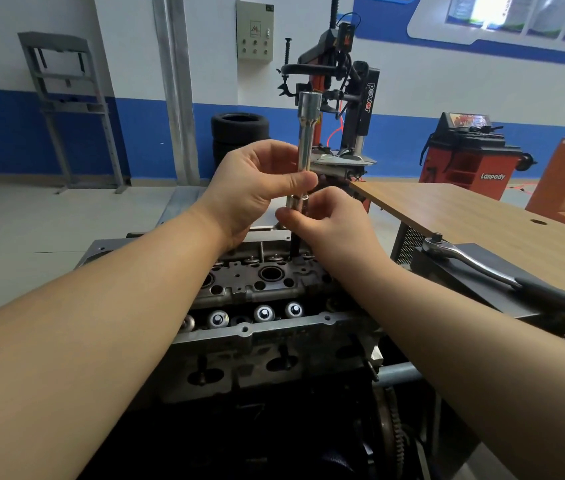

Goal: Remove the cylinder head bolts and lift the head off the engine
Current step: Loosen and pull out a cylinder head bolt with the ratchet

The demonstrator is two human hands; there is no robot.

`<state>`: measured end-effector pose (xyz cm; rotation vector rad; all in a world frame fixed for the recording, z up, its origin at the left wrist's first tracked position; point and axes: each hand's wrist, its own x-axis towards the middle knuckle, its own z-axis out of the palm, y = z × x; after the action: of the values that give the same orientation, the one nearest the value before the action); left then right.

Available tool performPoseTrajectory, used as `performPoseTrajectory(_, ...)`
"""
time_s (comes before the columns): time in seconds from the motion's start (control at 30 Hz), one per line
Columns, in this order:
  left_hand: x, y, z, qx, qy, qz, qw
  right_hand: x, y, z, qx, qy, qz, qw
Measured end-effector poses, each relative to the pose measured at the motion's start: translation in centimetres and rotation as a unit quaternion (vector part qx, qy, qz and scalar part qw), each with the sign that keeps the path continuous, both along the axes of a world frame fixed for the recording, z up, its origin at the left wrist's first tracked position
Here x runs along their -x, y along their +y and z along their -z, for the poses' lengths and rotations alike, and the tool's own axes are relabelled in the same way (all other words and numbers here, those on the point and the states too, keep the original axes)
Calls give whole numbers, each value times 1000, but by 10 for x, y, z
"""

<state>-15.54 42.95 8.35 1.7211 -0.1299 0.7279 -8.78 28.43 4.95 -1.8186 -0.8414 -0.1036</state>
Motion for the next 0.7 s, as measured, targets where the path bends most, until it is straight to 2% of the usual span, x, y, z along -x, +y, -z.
performPoseTrajectory(0.1,0,-1,0,2,21,18,1000,-1,-1,0,4,-28,23,999)
performPoseTrajectory(0.2,-1,0,1,19,43,38,998,-2,-4,0,-1,-36,-6,999)
performPoseTrajectory(0.33,1,0,0,13,31,18,999,0,-2,0,-13,-25,-33,999)
performPoseTrajectory(0.53,-1,0,0,7,23,19,1000,-2,0,1,4,-32,15,999)
performPoseTrajectory(0.7,-1,1,0,45,47,69,995,-1,-3,1,-21,1,-57,998)
